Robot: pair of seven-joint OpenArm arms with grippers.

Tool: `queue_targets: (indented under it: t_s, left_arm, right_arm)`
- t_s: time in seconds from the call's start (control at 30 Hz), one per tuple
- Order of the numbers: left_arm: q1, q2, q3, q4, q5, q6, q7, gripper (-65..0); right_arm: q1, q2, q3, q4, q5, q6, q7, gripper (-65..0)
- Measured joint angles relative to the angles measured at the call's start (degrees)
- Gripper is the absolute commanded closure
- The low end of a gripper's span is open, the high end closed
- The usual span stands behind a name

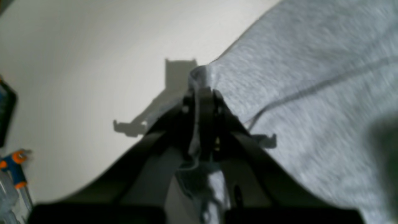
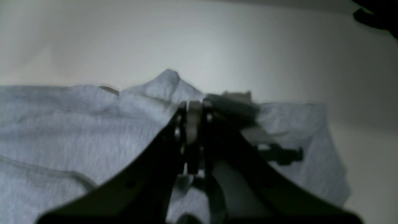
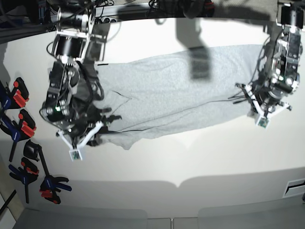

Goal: Fold the T-shirt properly
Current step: 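Lift the hem corners with both grippers and fold toward the collar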

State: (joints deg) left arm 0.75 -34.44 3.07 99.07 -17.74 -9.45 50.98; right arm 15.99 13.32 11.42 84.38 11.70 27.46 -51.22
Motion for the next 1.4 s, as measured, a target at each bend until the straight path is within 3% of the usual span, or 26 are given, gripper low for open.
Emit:
queue_targets:
  t_s: [0.2,0.37,0.47,0.67,0.83,0.93,1.1,1.27,1.4]
  left_arm:
    - [0.8,0.0,0.0,0.0,0.0,0.0,-0.1,0.0]
    - [1.0,0.0,0.0,0.0,0.0,0.0,-0.2,0.0]
    - [1.0,0.0,0.0,0.0,0.0,0.0,-0.1,0.0]
    - [1.0,0.0,0.0,0.0,0.0,0.0,-0.3,0.0]
    - [1.0,0.0,0.0,0.0,0.0,0.0,-0.3,0.0]
    - [1.0,0.0,0.0,0.0,0.0,0.0,-0.3,0.0]
    - [1.0,0.0,0.0,0.0,0.0,0.0,-0.3,0.0]
    - [1.0,0.0,0.0,0.0,0.0,0.0,-0.8,0.0]
    - [1.0,0.0,0.0,0.0,0.0,0.0,-0.8,0.0]
  right_arm:
    - [-1.2,0.0,0.2,0.2,-0.1,0.0,-6.7,-0.5]
    - [-2.1,0.0,0.2,0.3,-0.1,0.0,-8.2,-21.5]
    - [-2.0,0.0,0.2,0.3,0.0,0.0,-5.9,-29.8]
    - [-1.9,0.0,0.2,0.3,-0.1,-0.3,3.0,-31.0]
    - [-1.8,0.0,0.9,-1.2,-2.1,-12.3,3.5,-31.0]
    - [-2.2,-0.2,5.0,-2.3,-0.3,-16.9,3.1,-31.0]
    - [-2.1,-0.4,15.5,-2.3,12.9,-14.8,0.6,-31.0]
    - [-2.0,-3.4,22.2,-2.7,15.3,-10.0,-0.5,-31.0]
    - [-1.9,-5.8,22.4,-6.3,17.1,-7.2,-0.6,-31.0]
